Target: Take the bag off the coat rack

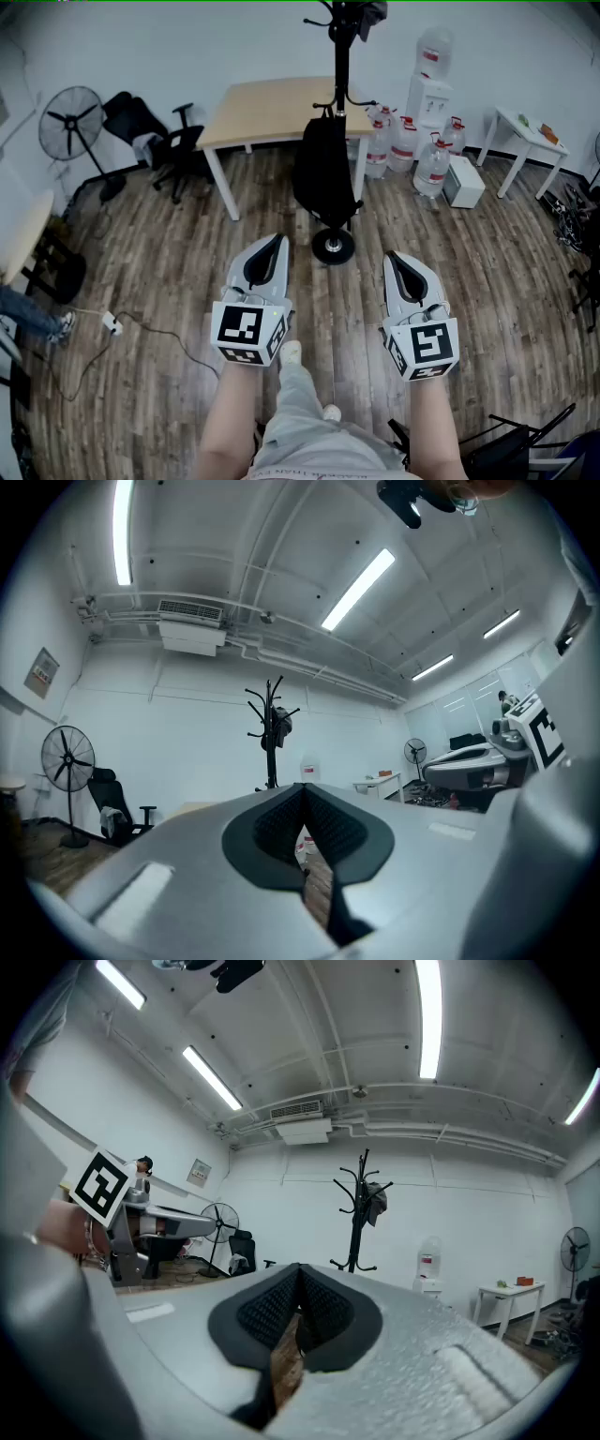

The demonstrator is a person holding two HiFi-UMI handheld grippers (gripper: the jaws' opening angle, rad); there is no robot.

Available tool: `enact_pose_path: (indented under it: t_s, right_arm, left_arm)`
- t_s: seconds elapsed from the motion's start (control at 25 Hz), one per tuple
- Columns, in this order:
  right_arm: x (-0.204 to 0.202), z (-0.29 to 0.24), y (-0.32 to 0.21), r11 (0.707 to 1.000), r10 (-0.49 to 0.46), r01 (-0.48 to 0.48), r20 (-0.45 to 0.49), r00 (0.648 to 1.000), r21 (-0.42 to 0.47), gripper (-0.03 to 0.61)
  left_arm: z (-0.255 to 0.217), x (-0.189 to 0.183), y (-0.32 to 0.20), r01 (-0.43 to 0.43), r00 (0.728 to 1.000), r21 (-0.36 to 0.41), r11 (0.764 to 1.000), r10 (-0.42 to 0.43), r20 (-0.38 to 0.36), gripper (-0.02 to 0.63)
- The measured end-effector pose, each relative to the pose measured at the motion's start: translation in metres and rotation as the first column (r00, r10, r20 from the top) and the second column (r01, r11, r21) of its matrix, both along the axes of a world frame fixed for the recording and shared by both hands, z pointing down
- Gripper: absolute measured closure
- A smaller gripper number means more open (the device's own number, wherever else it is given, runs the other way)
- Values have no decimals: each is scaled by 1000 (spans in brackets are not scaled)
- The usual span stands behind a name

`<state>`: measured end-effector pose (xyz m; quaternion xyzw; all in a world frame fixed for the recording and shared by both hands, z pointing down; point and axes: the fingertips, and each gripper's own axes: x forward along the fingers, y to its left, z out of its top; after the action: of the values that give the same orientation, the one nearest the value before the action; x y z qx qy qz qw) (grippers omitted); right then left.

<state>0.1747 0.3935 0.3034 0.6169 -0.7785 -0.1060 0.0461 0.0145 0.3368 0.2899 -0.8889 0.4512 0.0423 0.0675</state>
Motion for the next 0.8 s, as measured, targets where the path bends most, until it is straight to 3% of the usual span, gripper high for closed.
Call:
enact_pose_path:
  t_s: [0.44, 0.8]
  right_arm:
    - [3, -4, -43, 1000, 16, -16, 39, 999, 14, 577]
    - [3, 1, -128, 1000, 12, -11, 32, 999, -23, 577]
  left_arm:
    - [-3, -7, -42, 10, 1000, 4, 1000, -10, -4, 598]
    - [2, -12, -129, 27, 999, -22, 999, -27, -23, 598]
